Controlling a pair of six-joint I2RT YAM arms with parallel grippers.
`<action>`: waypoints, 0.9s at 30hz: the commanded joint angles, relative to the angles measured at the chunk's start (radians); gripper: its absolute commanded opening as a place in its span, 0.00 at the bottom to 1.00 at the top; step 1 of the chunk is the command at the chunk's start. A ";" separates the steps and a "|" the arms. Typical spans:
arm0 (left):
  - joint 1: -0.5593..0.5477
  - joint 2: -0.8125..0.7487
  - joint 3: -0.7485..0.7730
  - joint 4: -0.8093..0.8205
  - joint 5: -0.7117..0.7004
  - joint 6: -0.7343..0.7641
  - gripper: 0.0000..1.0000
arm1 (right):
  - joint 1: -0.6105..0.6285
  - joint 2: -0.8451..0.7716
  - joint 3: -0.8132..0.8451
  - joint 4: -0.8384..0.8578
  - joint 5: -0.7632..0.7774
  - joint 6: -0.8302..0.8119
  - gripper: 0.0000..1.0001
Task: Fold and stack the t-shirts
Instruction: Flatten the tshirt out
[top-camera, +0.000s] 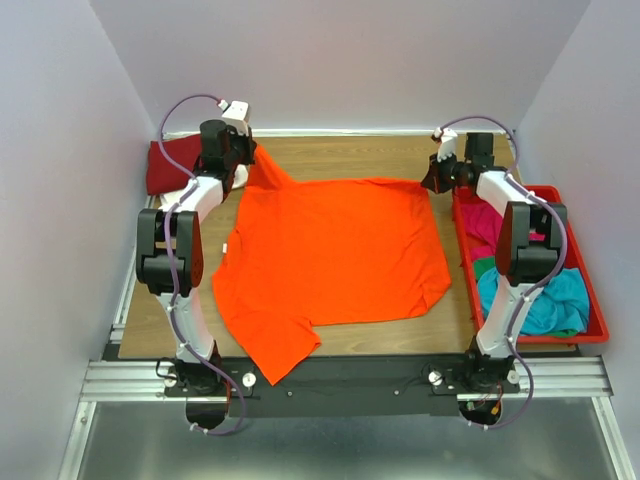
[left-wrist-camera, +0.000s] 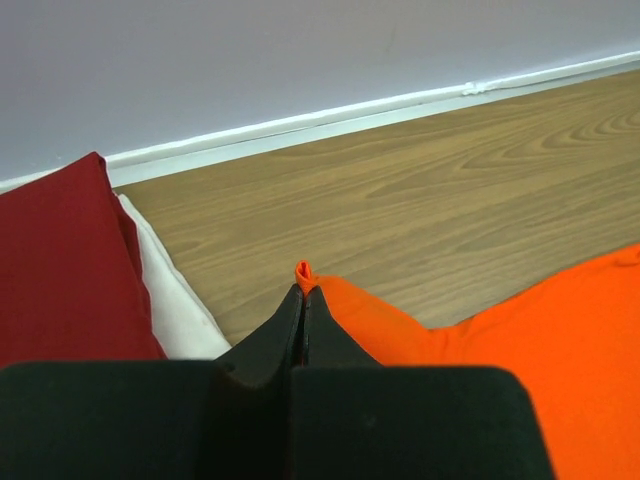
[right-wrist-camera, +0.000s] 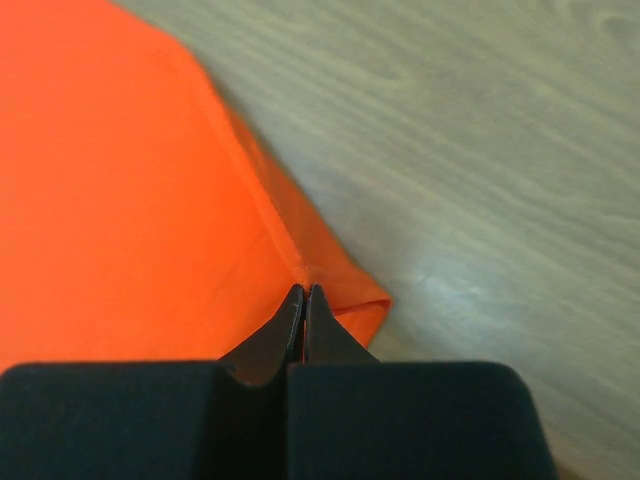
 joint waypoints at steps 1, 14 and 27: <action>0.009 0.015 0.064 -0.067 -0.052 0.037 0.00 | 0.007 0.020 0.087 0.053 0.112 0.038 0.00; 0.015 -0.215 -0.054 0.001 -0.018 0.049 0.00 | 0.007 -0.113 0.009 0.064 0.107 0.039 0.00; 0.013 -1.016 -0.222 0.122 -0.030 -0.050 0.00 | 0.009 -0.802 0.151 -0.240 0.038 -0.043 0.00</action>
